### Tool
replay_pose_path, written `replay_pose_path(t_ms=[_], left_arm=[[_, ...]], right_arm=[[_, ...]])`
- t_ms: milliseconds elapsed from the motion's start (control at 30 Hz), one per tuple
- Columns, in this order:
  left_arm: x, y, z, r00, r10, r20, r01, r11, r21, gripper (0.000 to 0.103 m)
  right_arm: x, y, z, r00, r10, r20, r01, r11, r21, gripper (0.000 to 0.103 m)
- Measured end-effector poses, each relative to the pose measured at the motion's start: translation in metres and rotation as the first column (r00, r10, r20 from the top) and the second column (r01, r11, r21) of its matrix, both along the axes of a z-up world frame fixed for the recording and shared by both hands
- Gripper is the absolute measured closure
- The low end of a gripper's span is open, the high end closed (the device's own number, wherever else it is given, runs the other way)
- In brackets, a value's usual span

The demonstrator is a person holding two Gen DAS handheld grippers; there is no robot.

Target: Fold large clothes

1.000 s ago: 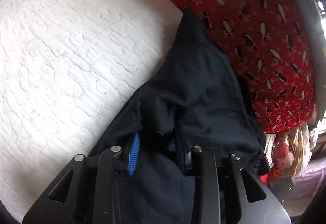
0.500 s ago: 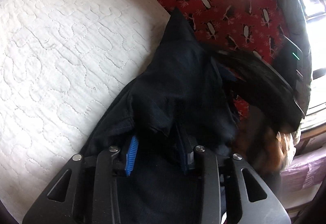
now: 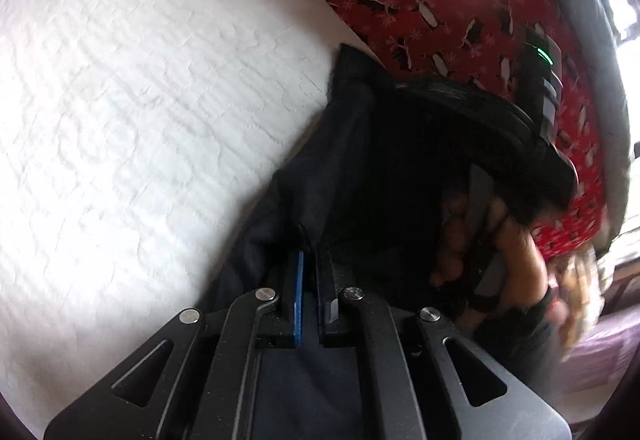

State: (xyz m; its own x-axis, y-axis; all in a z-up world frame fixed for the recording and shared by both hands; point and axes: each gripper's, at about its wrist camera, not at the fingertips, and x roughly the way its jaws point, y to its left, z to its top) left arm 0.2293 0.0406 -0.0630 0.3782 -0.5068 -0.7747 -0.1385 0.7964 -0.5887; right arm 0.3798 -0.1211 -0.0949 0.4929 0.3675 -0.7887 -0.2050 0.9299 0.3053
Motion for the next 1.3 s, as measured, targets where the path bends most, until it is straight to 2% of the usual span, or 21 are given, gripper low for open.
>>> replay_pose_path(t_ms=[100, 167, 233, 267, 333, 400, 500, 567, 633, 700, 733, 767, 800, 867, 933, 1033, 1133, 1200, 1233, 1267, 1300], left_arm=[[-0.016, 0.001, 0.028, 0.998, -0.003, 0.057, 0.007, 0.998, -0.060, 0.100], [-0.023, -0.008, 0.045, 0.992, -0.024, 0.127, 0.026, 1.000, -0.017, 0.098], [-0.021, -0.020, 0.046, 0.985, -0.054, 0.166, 0.043, 0.996, 0.073, 0.087], [-0.017, -0.027, 0.039, 0.987, -0.074, 0.143, 0.057, 0.991, 0.119, 0.087], [-0.004, -0.039, 0.011, 0.991, -0.130, 0.027, 0.124, 0.980, 0.158, 0.087], [-0.002, -0.040, -0.009, 0.988, -0.145, -0.047, 0.149, 0.981, 0.121, 0.087], [-0.012, -0.036, 0.008, 0.988, -0.155, -0.019, 0.156, 0.976, 0.149, 0.087], [-0.008, -0.043, 0.014, 0.986, -0.165, -0.003, 0.163, 0.970, 0.181, 0.086], [-0.007, -0.052, 0.018, 0.983, -0.181, -0.009, 0.179, 0.964, 0.198, 0.085], [-0.005, -0.064, 0.015, 0.981, -0.190, -0.035, 0.193, 0.953, 0.234, 0.085], [-0.004, -0.068, 0.011, 0.979, -0.196, -0.057, 0.204, 0.948, 0.244, 0.085], [-0.007, -0.072, 0.014, 0.975, -0.215, -0.059, 0.222, 0.947, 0.232, 0.085], [-0.009, -0.074, 0.019, 0.975, -0.220, -0.041, 0.224, 0.946, 0.234, 0.085], [-0.015, -0.078, 0.029, 0.976, -0.219, 0.012, 0.206, 0.932, 0.297, 0.081], [-0.012, -0.079, 0.025, 0.978, -0.207, 0.025, 0.182, 0.902, 0.391, 0.062], [0.002, -0.075, -0.004, 0.975, -0.208, -0.084, 0.224, 0.885, 0.409, 0.063], [-0.011, -0.068, 0.012, 0.972, -0.228, -0.055, 0.231, 0.887, 0.400, 0.063], [-0.023, -0.064, 0.016, 0.968, -0.244, -0.054, 0.247, 0.899, 0.361, 0.062], [-0.029, -0.064, 0.015, 0.965, -0.253, -0.061, 0.258, 0.899, 0.354, 0.062], [-0.035, -0.066, 0.011, 0.961, -0.265, -0.077, 0.275, 0.892, 0.358, 0.061], [-0.045, -0.069, 0.002, 0.951, -0.287, -0.117, 0.310, 0.874, 0.373, 0.062]], right_arm=[[-0.040, -0.028, 0.024, 0.996, -0.079, 0.052, 0.073, 0.991, 0.116, 0.083], [-0.071, -0.041, 0.025, 0.995, -0.093, 0.040, 0.084, 0.978, 0.188, 0.071], [-0.098, -0.051, 0.006, 0.991, -0.123, -0.050, 0.128, 0.983, 0.127, 0.066], [-0.109, -0.057, -0.006, 0.984, -0.139, -0.108, 0.148, 0.986, 0.081, 0.070], [-0.137, -0.080, -0.011, 0.978, -0.169, -0.123, 0.183, 0.976, 0.115, 0.084], [-0.173, -0.113, 0.006, 0.957, -0.277, -0.089, 0.288, 0.944, 0.162, 0.076], [-0.241, -0.179, 0.036, 0.857, -0.515, 0.031, 0.500, 0.844, 0.191, 0.061], [-0.285, -0.221, 0.045, 0.731, -0.673, 0.112, 0.662, 0.740, 0.124, 0.042], [-0.303, -0.247, 0.036, 0.676, -0.733, 0.078, 0.726, 0.681, 0.101, 0.040], [-0.302, -0.254, 0.014, 0.704, -0.710, -0.013, 0.706, 0.698, 0.122, 0.040], [-0.298, -0.251, 0.003, 0.743, -0.667, -0.060, 0.668, 0.733, 0.128, 0.055], [-0.301, -0.253, 0.001, 0.766, -0.640, -0.058, 0.642, 0.760, 0.099, 0.086], [-0.305, -0.248, 0.006, 0.780, -0.625, -0.014, 0.624, 0.778, 0.070, 0.097], [-0.321, -0.249, 0.024, 0.769, -0.632, 0.093, 0.621, 0.774, 0.125, 0.097], [-0.328, -0.263, 0.020, 0.733, -0.676, 0.068, 0.666, 0.735, 0.126, 0.097], [-0.321, -0.275, -0.015, 0.733, -0.675, -0.088, 0.680, 0.725, 0.107, 0.097], [-0.347, -0.267, 0.017, 0.719, -0.695, -0.033, 0.692, 0.710, 0.132, 0.088], [-0.365, -0.255, 0.030, 0.740, -0.672, 0.010, 0.664, 0.733, 0.147, 0.086], [-0.372, -0.248, 0.032, 0.756, -0.655, 0.007, 0.646, 0.747, 0.156, 0.076], [-0.379, -0.242, 0.028, 0.769, -0.639, -0.028, 0.635, 0.757, 0.151, 0.066], [-0.383, -0.238, 0.022, 0.775, -0.628, -0.072, 0.631, 0.762, 0.146, 0.064]])
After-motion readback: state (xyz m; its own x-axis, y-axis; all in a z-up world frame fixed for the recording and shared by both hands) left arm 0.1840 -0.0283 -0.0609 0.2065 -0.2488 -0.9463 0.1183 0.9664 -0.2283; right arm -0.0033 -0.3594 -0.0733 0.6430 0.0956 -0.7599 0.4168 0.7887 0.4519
